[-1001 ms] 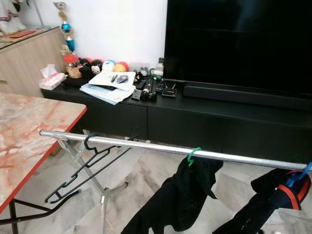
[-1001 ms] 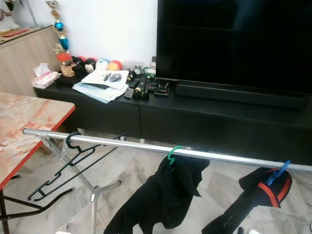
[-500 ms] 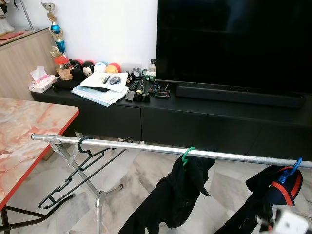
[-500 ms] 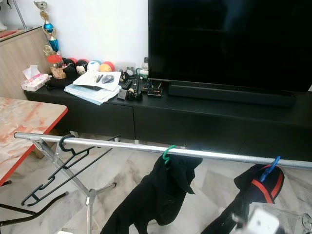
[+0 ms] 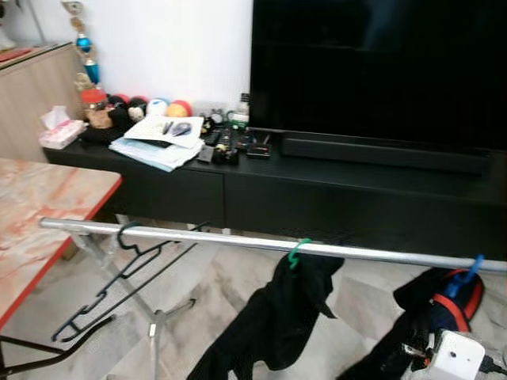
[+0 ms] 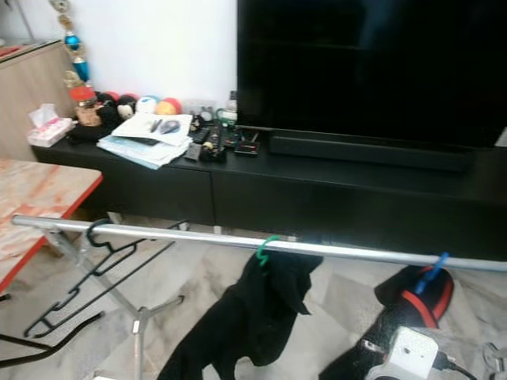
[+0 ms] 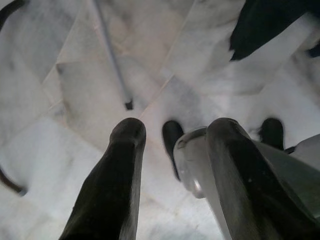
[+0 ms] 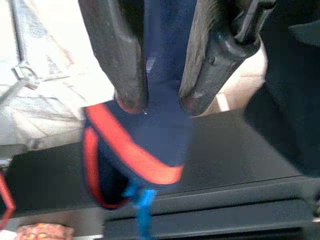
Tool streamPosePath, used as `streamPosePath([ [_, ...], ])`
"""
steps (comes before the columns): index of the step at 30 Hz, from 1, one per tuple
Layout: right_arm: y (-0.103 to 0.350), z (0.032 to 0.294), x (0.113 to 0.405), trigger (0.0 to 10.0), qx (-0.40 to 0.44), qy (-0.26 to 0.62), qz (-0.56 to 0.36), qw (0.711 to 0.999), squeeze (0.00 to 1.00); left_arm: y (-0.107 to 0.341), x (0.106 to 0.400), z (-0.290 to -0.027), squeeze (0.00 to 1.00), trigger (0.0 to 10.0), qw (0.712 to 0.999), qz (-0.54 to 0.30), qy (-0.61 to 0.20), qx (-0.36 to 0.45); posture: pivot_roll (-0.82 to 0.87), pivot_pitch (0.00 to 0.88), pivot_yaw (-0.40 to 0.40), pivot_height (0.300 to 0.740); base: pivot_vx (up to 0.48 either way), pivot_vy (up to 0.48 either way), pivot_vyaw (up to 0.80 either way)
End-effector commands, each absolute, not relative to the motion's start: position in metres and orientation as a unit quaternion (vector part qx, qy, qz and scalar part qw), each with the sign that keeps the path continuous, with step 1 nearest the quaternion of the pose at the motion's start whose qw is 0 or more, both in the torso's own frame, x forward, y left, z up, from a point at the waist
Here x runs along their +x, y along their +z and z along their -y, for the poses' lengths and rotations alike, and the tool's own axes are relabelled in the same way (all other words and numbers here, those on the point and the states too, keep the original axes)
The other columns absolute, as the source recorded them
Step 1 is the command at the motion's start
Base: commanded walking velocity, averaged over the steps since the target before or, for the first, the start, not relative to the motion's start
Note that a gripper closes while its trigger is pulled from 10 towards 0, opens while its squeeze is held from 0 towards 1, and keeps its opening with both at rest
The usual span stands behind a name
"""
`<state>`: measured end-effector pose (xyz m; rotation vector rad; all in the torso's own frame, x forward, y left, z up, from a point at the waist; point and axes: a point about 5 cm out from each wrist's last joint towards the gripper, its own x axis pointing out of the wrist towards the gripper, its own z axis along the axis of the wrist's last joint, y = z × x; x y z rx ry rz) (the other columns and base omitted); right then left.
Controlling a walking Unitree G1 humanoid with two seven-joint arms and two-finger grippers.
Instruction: Hang hanger
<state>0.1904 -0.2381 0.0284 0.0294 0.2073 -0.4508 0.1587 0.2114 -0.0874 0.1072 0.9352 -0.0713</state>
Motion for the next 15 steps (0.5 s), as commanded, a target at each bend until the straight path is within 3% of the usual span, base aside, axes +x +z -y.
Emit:
streamPosePath([
  [1,0.034,0.235,0.194,10.0,0.015,-0.218,-0.094,0.971,0.00,-0.089,0.153,-0.217,0.00,10.0,0.885,-0.461,-0.034,0.060,0.09,0.000,-0.016,0.740,0.000,-0.292,0.00],
  [5,0.037,0.233,0.196,10.0,0.013,-0.215,-0.090,0.972,0.00,-0.088,0.154,-0.216,0.00,10.0,0.886,-0.459,-0.033,0.060,0.09,0.000,-0.017,0.740,0.000,-0.293,0.00],
  [12,0.046,0.232,0.207,10.0,0.023,-0.205,-0.070,0.976,0.00,-0.089,0.154,-0.215,0.00,10.0,0.886,-0.459,-0.028,0.055,0.09,0.000,-0.018,0.740,0.000,0.000,0.00],
  [13,0.048,0.231,0.210,10.0,0.025,-0.203,-0.066,0.977,0.68,-0.089,0.154,-0.215,0.00,10.0,0.886,-0.460,-0.028,0.054,0.09,0.000,-0.017,0.740,0.000,0.000,0.00],
  [14,0.052,0.230,0.215,10.0,0.029,-0.200,-0.059,0.978,1.00,-0.089,0.153,-0.216,0.00,10.0,0.886,-0.460,-0.027,0.054,0.09,0.000,-0.017,0.740,0.000,0.000,0.00],
  [15,0.054,0.230,0.218,10.0,0.030,-0.198,-0.055,0.978,1.00,-0.090,0.152,-0.216,0.00,10.0,0.886,-0.460,-0.027,0.054,0.09,0.000,-0.017,0.740,0.000,0.000,0.00],
])
